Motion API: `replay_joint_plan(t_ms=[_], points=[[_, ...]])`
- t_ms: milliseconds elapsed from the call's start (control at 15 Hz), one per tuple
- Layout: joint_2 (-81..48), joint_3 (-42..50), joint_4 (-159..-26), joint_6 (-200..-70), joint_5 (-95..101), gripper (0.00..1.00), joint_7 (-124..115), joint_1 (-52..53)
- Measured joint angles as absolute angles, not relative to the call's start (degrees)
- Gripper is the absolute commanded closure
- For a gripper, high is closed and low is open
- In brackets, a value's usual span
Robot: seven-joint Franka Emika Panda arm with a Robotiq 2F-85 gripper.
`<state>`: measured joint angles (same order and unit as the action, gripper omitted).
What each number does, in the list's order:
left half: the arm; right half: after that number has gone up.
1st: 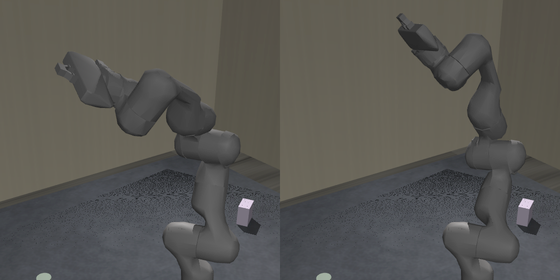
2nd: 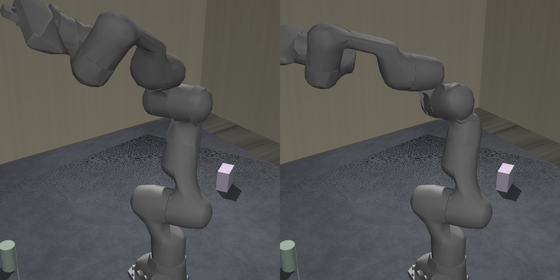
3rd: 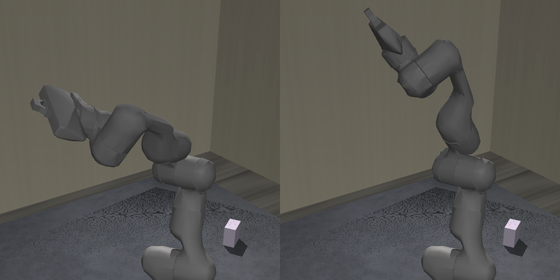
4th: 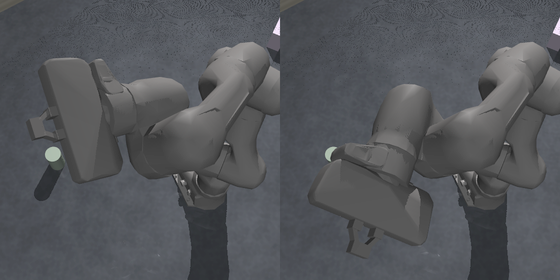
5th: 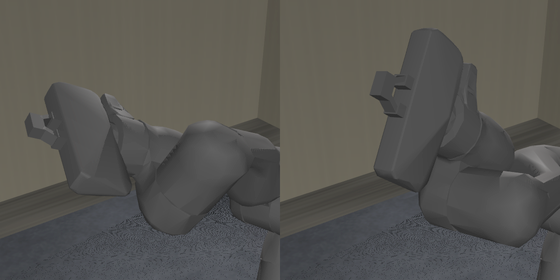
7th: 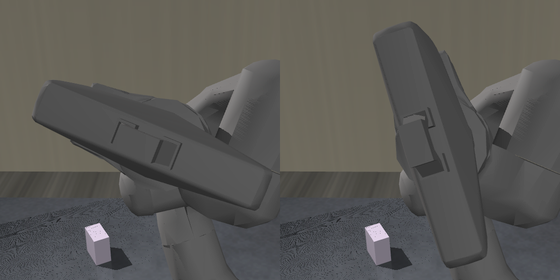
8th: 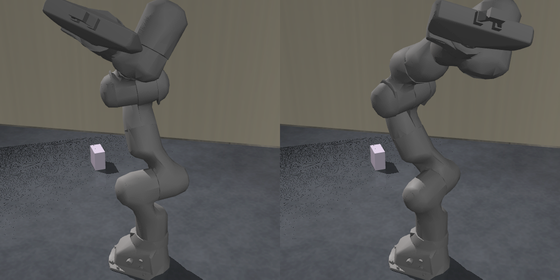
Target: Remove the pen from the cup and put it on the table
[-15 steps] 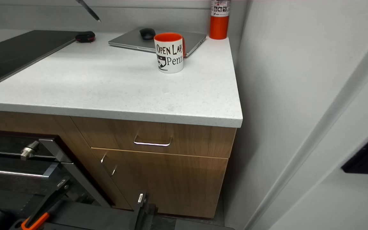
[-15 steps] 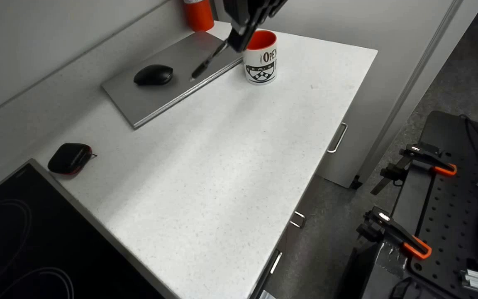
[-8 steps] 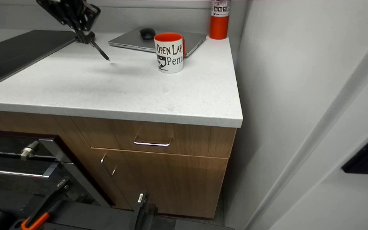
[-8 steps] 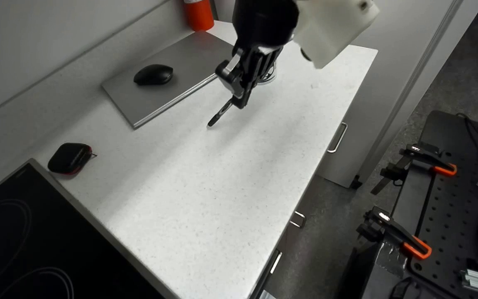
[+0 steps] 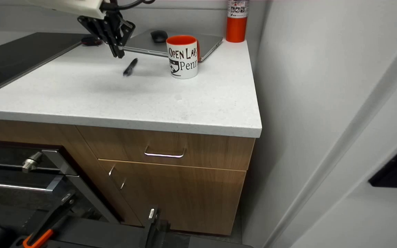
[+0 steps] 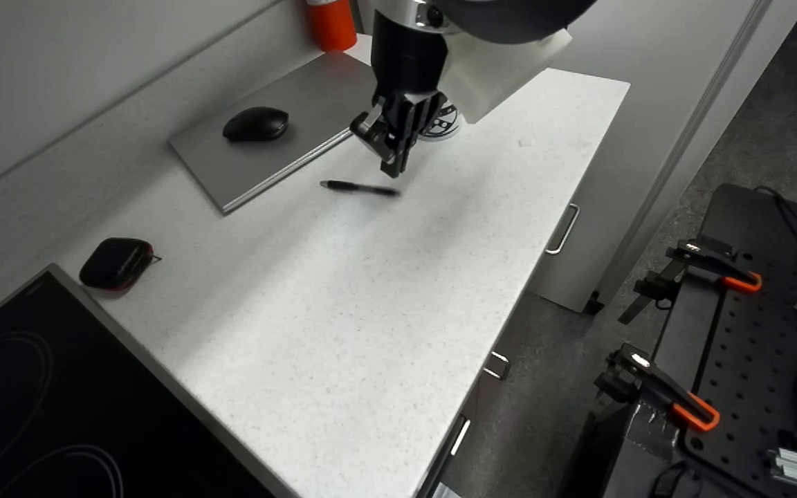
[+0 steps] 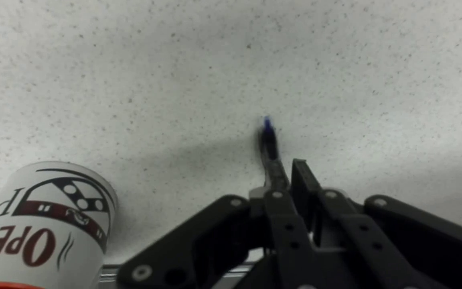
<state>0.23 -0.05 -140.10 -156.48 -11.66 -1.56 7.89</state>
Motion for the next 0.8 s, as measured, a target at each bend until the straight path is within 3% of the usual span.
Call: replay_joint_plan(t_ms=[467, 533, 600, 733, 800], points=[[-1.6, -0.1, -137.6, -156.5, -10.6, 0.04, -1.8, 5.6], [-1.8, -0.1, -137.4, -156.5, -10.6, 0.00, -1.9, 5.5], [-1.9, -0.1, -137.1, -156.4, -10.6, 0.14, -2.0, 5.5], [-2.3, -0.1, -136.7, -156.3, -10.6, 0.00, -2.0, 5.5], [-2.4, -0.1, -136.5, -156.3, -10.6, 0.00, -2.0, 5.5]])
